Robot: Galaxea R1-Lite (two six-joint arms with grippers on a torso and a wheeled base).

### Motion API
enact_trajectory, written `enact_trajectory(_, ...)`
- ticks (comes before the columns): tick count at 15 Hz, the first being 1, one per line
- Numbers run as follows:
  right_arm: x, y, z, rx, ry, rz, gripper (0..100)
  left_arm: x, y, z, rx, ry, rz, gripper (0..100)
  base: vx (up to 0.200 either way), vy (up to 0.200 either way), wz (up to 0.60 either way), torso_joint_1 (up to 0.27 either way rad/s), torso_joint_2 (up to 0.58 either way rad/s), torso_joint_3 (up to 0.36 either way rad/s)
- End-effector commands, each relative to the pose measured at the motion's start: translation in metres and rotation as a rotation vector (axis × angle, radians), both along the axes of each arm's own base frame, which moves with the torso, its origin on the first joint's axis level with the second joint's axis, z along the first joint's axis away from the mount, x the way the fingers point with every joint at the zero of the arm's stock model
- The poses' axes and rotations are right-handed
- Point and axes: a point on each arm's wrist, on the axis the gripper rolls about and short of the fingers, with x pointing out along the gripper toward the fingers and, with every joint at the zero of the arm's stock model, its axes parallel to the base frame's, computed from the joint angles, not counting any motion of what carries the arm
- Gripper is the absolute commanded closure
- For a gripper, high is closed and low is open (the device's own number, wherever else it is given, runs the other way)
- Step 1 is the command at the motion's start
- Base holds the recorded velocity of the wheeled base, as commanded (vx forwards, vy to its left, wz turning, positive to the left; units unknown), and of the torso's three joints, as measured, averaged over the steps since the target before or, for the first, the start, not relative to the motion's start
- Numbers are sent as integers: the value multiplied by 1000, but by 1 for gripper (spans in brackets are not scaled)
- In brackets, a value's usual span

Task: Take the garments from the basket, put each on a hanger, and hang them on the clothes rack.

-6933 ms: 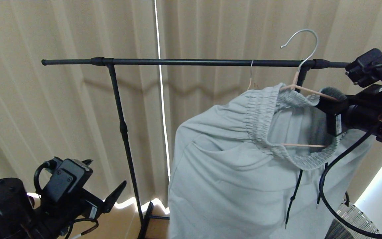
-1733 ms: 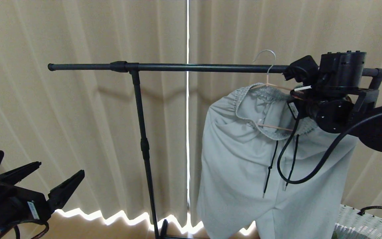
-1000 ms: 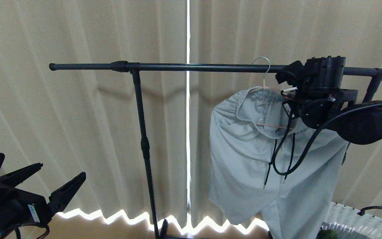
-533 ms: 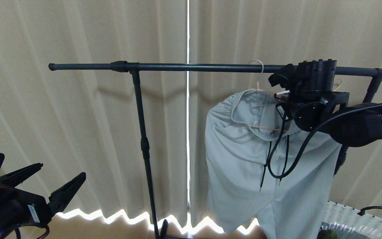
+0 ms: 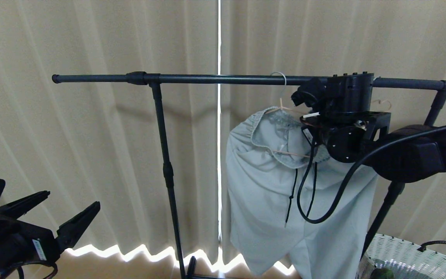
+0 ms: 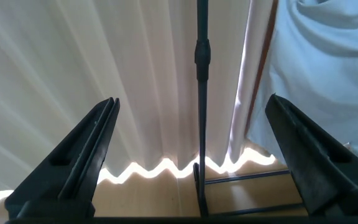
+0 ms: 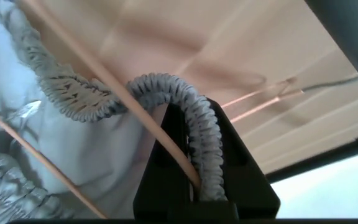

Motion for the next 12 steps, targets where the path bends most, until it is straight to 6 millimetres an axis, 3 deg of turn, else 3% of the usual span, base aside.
enact_trajectory(1,-3,4,1,3,-4,15,0,0,0,0,0,1,1,0,0,0,0,0,0,0)
enact_trajectory(8,-18,19,-8,91,1,93,0,0,0,0,0,1,-1,0,0,0,0,0,0,0)
enact_trajectory(12,-21,21,-3,171,-1,197,0,0,0,0,2,1,-1,0,0,0,0,0,0,0)
